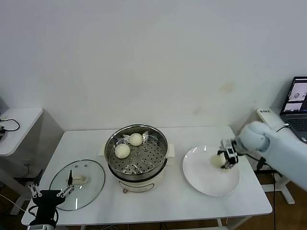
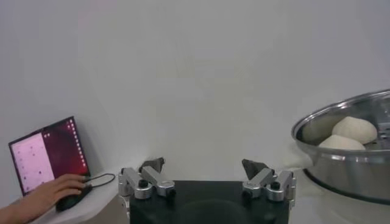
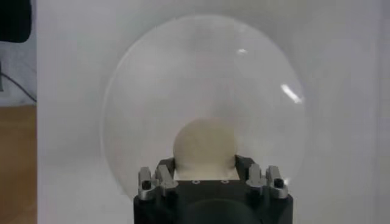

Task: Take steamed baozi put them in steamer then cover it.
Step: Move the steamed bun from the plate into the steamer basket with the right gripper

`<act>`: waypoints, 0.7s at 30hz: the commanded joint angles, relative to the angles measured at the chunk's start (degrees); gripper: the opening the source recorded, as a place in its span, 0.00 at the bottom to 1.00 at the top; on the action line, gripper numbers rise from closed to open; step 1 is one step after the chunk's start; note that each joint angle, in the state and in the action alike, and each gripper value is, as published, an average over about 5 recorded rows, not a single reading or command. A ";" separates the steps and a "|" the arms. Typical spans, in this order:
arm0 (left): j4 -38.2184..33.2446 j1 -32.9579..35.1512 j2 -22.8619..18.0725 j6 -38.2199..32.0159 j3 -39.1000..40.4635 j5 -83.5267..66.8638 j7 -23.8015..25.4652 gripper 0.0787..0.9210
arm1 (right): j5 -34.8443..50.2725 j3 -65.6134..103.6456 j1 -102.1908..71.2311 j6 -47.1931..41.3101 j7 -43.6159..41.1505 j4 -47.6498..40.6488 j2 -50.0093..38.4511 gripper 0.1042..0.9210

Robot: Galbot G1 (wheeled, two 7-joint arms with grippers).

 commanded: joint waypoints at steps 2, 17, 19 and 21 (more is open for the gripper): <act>-0.12 0.02 0.17 0.03 0.01 -0.10 0.02 0.88 | 7.77 -8.11 18.20 -1.45 -0.11 0.88 4.26 0.64; 0.31 0.10 -0.46 0.02 -2.68 -1.41 -0.06 0.88 | 15.69 -16.47 29.31 -1.58 3.32 -5.76 28.95 0.64; 0.42 0.21 -0.51 0.00 -3.09 -1.64 -0.06 0.88 | 16.14 -17.16 28.88 -0.41 3.46 -6.19 31.73 0.64; 0.49 0.36 -0.54 -0.03 -3.42 -1.81 -0.06 0.88 | 16.22 -18.21 28.01 1.76 3.69 -6.49 34.06 0.64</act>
